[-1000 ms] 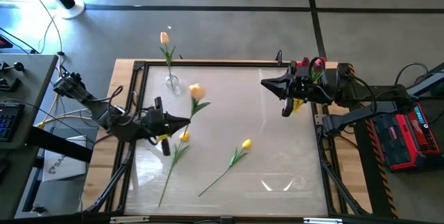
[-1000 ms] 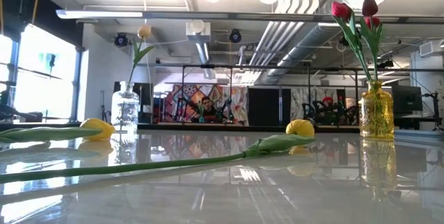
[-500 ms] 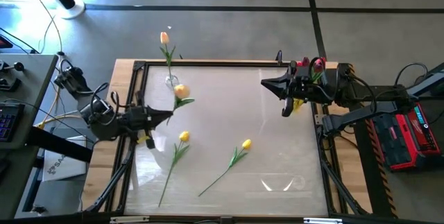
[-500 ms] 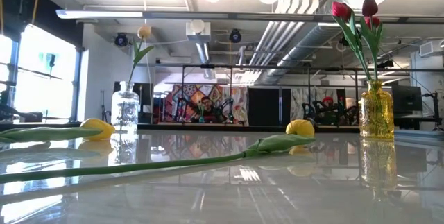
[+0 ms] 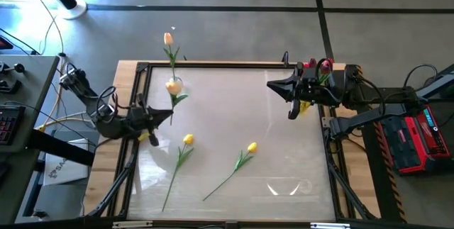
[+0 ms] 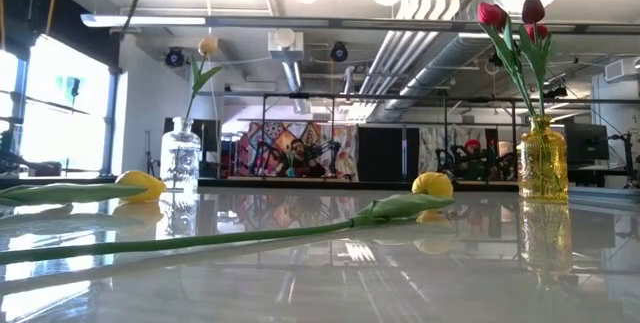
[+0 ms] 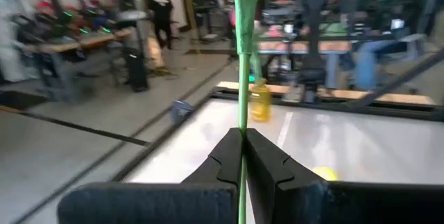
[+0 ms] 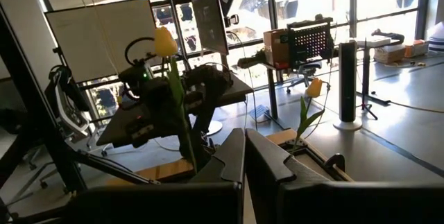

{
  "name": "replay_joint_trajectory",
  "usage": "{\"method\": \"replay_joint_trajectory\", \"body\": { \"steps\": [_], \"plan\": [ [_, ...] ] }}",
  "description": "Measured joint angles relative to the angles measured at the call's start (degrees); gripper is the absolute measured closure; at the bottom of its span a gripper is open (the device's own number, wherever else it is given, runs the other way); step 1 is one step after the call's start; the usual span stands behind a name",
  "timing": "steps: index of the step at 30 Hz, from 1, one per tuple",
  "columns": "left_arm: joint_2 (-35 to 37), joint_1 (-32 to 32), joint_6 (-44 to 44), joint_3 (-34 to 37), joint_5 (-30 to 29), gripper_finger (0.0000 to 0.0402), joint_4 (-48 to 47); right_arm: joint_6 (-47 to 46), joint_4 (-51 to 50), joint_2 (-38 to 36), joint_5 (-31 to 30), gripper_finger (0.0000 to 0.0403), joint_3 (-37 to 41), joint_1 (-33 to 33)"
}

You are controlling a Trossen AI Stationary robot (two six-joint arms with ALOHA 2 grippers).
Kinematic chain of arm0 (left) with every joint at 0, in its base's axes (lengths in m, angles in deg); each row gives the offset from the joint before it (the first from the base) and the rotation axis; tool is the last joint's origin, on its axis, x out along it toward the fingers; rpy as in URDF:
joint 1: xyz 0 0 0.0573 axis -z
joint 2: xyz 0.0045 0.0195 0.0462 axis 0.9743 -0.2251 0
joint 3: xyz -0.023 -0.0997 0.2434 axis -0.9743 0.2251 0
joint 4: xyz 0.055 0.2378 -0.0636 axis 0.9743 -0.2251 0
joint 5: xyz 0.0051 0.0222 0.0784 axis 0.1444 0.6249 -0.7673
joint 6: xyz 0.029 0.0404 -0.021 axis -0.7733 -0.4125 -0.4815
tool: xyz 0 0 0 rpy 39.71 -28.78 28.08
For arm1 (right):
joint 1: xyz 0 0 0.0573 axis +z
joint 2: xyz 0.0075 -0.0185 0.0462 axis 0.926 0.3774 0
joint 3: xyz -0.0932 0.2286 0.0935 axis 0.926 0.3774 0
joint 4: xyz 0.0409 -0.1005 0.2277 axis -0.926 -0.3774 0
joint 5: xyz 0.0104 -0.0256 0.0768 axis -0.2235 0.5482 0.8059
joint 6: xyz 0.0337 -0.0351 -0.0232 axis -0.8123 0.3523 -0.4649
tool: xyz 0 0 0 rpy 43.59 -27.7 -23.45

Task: Sort flowers into vase by color
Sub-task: Put the light pink tulip into the transparent vase

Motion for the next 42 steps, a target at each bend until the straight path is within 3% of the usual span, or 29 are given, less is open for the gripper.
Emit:
{"method": "replay_joint_trajectory", "body": {
  "steps": [4, 9, 12, 22, 32, 42],
  "plan": [
    [2.2, -2.0, -6.0, 3.0, -2.7, 0.0401, 3.0, 0.0, 0.0, 0.0, 0.0, 0.0402, 0.0, 0.0],
    [5.3, -6.9, -10.9, 5.1, -2.9, 0.0401, 3.8, 0.0, 0.0, 0.0, 0.0, 0.0402, 0.0, 0.0],
    [7.0, -11.4, -15.3, 7.1, -2.0, 0.0401, 9.1, 0.0, 0.0, 0.0, 0.0, 0.0402, 0.0, 0.0],
    [5.4, -28.7, -37.4, 12.1, 18.8, 0.0401, 36.6, 0.0, 0.0, 0.0, 0.0, 0.0402, 0.0, 0.0],
    [4.3, -44.2, -36.1, 12.1, 31.5, 0.0401, 41.9, 0.0, 0.0, 0.0, 0.0, 0.0402, 0.0, 0.0],
    [0.8, -60.2, -29.0, 12.1, 42.1, 0.0401, 47.5, 0.0, 0.0, 0.0, 0.0, 0.0402, 0.0, 0.0]
  ]
}}
